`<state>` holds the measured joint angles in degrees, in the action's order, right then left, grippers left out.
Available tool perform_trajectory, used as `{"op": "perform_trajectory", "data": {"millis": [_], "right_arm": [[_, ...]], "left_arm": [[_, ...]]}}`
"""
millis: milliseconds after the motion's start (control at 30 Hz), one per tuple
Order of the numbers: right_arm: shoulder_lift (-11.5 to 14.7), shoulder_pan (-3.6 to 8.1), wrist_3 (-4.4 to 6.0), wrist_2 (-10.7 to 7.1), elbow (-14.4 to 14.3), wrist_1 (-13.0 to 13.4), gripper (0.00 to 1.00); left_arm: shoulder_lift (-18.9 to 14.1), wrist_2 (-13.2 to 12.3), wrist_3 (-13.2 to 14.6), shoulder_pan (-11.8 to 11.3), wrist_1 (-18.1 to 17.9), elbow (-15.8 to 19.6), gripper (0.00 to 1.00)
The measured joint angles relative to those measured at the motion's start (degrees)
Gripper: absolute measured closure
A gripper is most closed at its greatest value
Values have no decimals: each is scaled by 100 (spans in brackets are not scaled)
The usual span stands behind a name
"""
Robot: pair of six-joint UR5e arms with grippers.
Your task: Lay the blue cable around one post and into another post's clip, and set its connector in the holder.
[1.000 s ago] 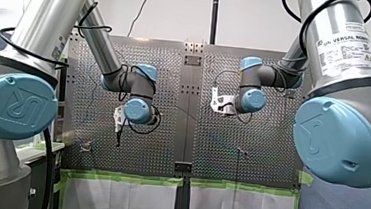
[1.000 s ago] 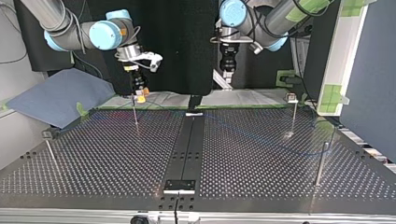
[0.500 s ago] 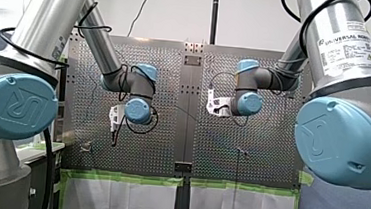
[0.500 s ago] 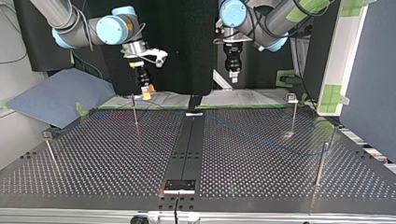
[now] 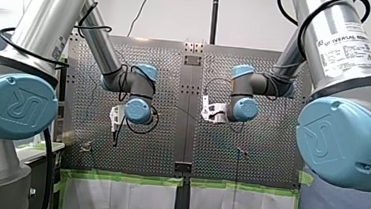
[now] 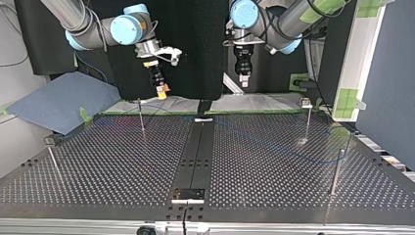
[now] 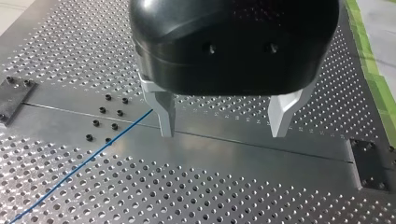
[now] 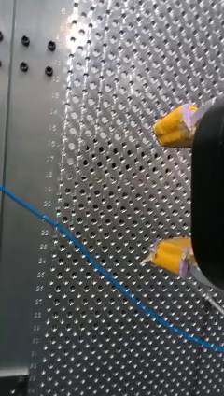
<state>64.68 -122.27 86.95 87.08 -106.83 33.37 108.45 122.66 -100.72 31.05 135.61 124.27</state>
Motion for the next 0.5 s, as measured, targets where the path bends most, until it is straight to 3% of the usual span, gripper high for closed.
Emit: {"op": "perform_trajectory", "data": {"millis": [300,500], "right_arm": [[-146,-266,-96,89,-77,-25,0],[-167,-347,-105,195,-95,-38,0]], "left_arm": [[-2,-10,-31,0,-31,-1,0],[-3,-10,-18,0,-45,-1,0]]}}
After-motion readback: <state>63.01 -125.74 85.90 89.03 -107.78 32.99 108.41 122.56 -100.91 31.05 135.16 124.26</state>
